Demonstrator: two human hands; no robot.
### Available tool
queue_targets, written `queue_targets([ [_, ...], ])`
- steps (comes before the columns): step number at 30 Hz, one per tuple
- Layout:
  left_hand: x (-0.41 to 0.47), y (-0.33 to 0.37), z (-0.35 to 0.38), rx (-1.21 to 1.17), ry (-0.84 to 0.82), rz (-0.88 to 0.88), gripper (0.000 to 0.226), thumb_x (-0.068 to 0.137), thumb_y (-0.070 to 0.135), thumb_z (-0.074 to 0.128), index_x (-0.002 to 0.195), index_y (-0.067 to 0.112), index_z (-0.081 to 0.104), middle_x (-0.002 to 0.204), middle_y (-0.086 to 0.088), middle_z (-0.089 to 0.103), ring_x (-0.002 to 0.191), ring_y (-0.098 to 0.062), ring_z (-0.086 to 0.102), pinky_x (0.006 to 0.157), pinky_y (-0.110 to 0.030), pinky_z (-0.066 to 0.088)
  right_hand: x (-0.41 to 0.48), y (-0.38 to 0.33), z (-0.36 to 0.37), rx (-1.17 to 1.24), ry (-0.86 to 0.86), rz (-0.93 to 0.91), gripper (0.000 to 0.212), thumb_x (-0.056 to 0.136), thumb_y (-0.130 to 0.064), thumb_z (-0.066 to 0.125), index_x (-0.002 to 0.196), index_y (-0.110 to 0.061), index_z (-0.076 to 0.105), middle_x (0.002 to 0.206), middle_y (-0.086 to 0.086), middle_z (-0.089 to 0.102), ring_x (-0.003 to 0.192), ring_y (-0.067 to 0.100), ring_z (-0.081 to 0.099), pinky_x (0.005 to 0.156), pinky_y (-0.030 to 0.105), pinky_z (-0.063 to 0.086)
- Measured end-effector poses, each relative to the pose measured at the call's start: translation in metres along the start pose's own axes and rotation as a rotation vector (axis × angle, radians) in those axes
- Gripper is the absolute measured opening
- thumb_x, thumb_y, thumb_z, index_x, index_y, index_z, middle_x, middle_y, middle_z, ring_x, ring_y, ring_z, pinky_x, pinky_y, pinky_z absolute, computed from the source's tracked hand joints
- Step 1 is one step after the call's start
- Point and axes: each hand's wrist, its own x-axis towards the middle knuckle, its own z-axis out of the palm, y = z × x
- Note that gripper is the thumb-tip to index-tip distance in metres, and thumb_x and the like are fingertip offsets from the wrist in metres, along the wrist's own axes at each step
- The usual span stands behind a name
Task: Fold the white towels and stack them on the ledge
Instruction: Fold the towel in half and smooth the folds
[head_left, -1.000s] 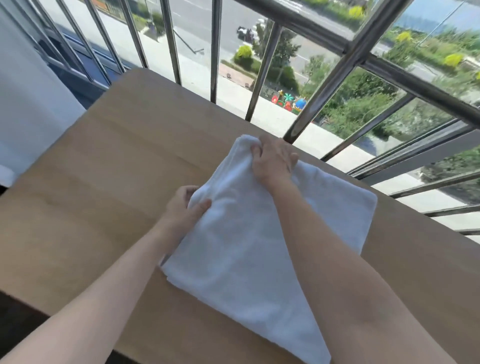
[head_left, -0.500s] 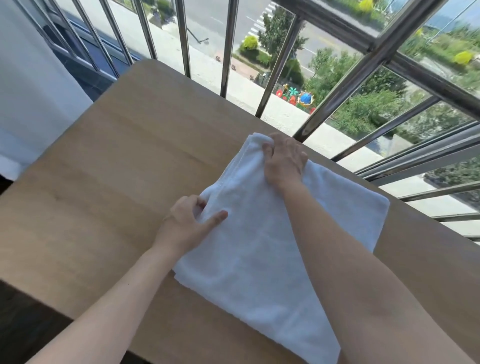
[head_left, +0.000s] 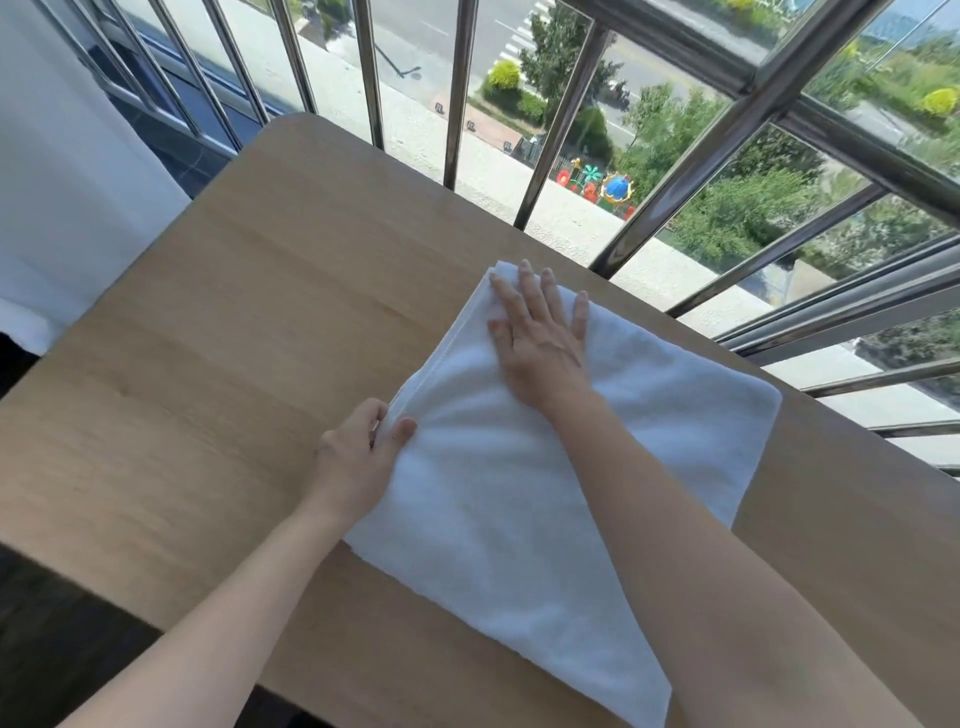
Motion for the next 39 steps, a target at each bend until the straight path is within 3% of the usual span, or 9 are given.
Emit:
queue_targets([
  [5,0.005,0.000,-0.006,0.027,0.114,0.039,0.039,0.096,0.059,0.049,0.074,0.027,0.049,0.052,0.013,0.052,0.048,-0.008,0.046,0.044,-0.019,0.030,0.005,0.004,0.006,0.005,-0.028,0.092,0.053,0.103,-0.054,0.015,0.155,-0.045,0.012,0.167,-0.007,0.002,0.153,0.018,-0.008,0.120,0.048,-0.015],
  [9,0.004,-0.001,-0.003,0.127,0.097,-0.041,0.034,0.093,0.060,0.052,0.082,0.028,0.053,0.067,0.008,0.059,0.061,-0.011,0.055,0.049,-0.027,0.034,0.006,0.000,0.003,0.014,-0.076,0.112,0.054,0.103,-0.054,0.015,0.156,-0.043,0.009,0.167,-0.007,-0.003,0.153,0.018,-0.011,0.120,0.048,-0.015],
  [13,-0.001,0.007,0.000,0.066,0.181,-0.007,0.029,0.096,0.047,0.058,0.111,0.022,0.057,0.106,0.005,0.060,0.097,-0.019,0.056,0.079,-0.032,0.043,-0.006,0.004,-0.009,0.111,0.043,0.132,0.052,0.106,-0.046,0.026,0.156,-0.039,0.016,0.167,-0.004,0.005,0.154,0.019,-0.006,0.120,0.045,-0.014],
  [16,-0.025,0.017,0.016,0.211,0.307,0.227,0.038,0.098,0.043,0.051,0.126,0.017,0.056,0.129,0.000,0.054,0.119,-0.025,0.045,0.097,-0.035,0.029,-0.035,0.016,-0.011,0.080,0.139,0.176,0.048,0.106,-0.037,0.034,0.154,-0.036,0.028,0.166,-0.002,0.014,0.154,0.023,0.002,0.122,0.046,-0.009],
  [21,-0.069,0.024,0.072,0.501,0.042,0.385,0.069,0.098,0.054,0.030,0.155,0.015,0.030,0.163,-0.006,0.024,0.153,-0.030,0.011,0.121,-0.051,0.013,-0.063,0.045,-0.010,0.028,0.062,0.266,0.052,0.104,-0.040,0.033,0.155,-0.037,0.024,0.167,-0.003,0.011,0.154,0.019,0.000,0.122,0.043,-0.007],
  [30,-0.006,0.021,0.060,0.853,-0.105,0.491,0.074,0.094,0.074,0.007,0.156,0.039,-0.011,0.165,0.008,-0.019,0.148,-0.019,-0.030,0.119,-0.048,-0.018,-0.113,0.095,-0.017,-0.045,-0.086,0.342,0.064,0.101,-0.059,0.017,0.158,-0.039,-0.004,0.167,-0.007,-0.013,0.152,0.014,-0.014,0.122,0.034,-0.012],
  [34,0.003,0.051,0.068,0.935,0.033,0.274,0.066,0.097,0.066,0.009,0.147,0.045,-0.028,0.159,-0.002,-0.035,0.142,-0.029,-0.039,0.110,-0.049,-0.030,-0.149,0.098,-0.013,-0.042,-0.104,0.440,0.066,0.100,-0.060,0.012,0.157,-0.036,-0.010,0.166,-0.003,-0.017,0.152,0.017,-0.018,0.122,0.037,-0.011],
  [37,-0.035,0.071,0.104,0.738,0.008,0.259,0.064,0.105,0.041,0.023,0.154,0.039,-0.019,0.159,-0.002,-0.033,0.145,-0.026,-0.030,0.117,-0.049,-0.017,-0.168,0.092,-0.007,-0.053,-0.072,0.543,0.064,0.100,-0.061,0.010,0.155,-0.039,-0.013,0.166,-0.004,-0.018,0.152,0.022,-0.017,0.123,0.041,-0.009],
  [39,-0.074,0.072,0.131,0.613,-0.074,0.300,0.065,0.100,0.048,0.017,0.157,0.032,-0.010,0.163,-0.001,-0.025,0.147,-0.025,-0.029,0.118,-0.053,-0.016,-0.180,0.089,-0.005,-0.063,-0.051,0.590,0.062,0.100,-0.061,0.010,0.155,-0.042,-0.012,0.166,-0.008,-0.016,0.152,0.027,-0.015,0.122,0.043,-0.008],
])
